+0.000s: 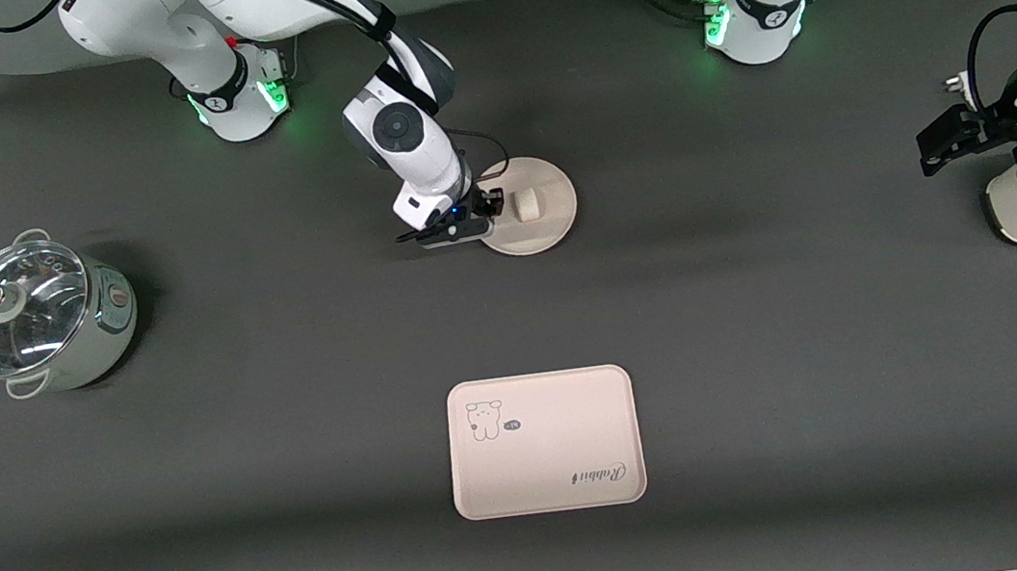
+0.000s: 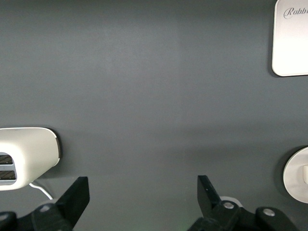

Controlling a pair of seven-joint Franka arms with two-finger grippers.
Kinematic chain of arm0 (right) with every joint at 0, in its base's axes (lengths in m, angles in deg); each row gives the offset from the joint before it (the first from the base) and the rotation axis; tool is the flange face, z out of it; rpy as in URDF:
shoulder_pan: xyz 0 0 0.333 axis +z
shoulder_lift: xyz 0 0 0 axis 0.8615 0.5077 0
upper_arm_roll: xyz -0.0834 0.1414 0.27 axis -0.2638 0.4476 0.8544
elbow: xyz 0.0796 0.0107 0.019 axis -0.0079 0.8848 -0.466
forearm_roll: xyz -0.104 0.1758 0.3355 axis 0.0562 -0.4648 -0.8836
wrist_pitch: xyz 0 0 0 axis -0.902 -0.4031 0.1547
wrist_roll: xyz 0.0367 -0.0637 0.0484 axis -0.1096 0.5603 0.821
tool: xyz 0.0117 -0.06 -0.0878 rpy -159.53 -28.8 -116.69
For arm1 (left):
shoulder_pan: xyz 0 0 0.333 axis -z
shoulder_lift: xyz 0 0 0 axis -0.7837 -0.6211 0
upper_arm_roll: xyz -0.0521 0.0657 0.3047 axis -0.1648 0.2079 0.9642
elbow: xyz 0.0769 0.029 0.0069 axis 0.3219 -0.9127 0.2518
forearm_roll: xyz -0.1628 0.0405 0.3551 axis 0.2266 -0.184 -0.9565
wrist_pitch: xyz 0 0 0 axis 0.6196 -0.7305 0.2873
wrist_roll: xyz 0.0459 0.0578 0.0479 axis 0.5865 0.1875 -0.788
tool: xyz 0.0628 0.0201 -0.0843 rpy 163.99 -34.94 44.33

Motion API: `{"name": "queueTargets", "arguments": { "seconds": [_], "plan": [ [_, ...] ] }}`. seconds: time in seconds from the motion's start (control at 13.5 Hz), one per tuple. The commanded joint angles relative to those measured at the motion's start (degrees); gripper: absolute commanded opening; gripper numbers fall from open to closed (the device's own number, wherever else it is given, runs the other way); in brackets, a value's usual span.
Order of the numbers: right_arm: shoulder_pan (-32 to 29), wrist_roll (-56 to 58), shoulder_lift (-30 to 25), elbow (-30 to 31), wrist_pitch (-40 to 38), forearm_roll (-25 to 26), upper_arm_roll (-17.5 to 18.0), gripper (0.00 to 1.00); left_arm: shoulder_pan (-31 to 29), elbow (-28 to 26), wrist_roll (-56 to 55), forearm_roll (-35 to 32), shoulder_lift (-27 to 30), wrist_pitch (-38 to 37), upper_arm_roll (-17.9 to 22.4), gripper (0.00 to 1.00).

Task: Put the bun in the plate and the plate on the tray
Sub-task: 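Grasp the plate rim with the right gripper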

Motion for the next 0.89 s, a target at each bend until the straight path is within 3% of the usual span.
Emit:
{"name": "queueTargets", "arguments": {
  "seconds": [0.0, 0.22, 0.59, 0.81],
  "plan": [
    [0.05, 0.56, -1.09, 0.39, -0.24, 0.84, -0.45, 0.22, 0.22, -0.06, 0.45, 0.59, 0.43, -0.58, 0.14, 1.0],
    [0.05, 0.56, -1.09, 0.3, -0.5, 0.84, -0.45, 0.04, 0.22, -0.06, 0.45, 0.59, 0.34, -0.58, 0.14, 1.0],
    [-0.03, 0.56, -1.17, 0.22, -0.5, 0.84, -0.45, 0.0, 0.31, -0.06, 0.09, 0.59, 0.43, -0.49, 0.14, 1.0],
    [-1.35, 2.74, -4.76, 0.22, -2.07, 0.75, -1.33, 0.0, 0.4, -0.06, -0.08, 0.59, 0.43, -0.4, 0.05, 1.0]
  ]
}}
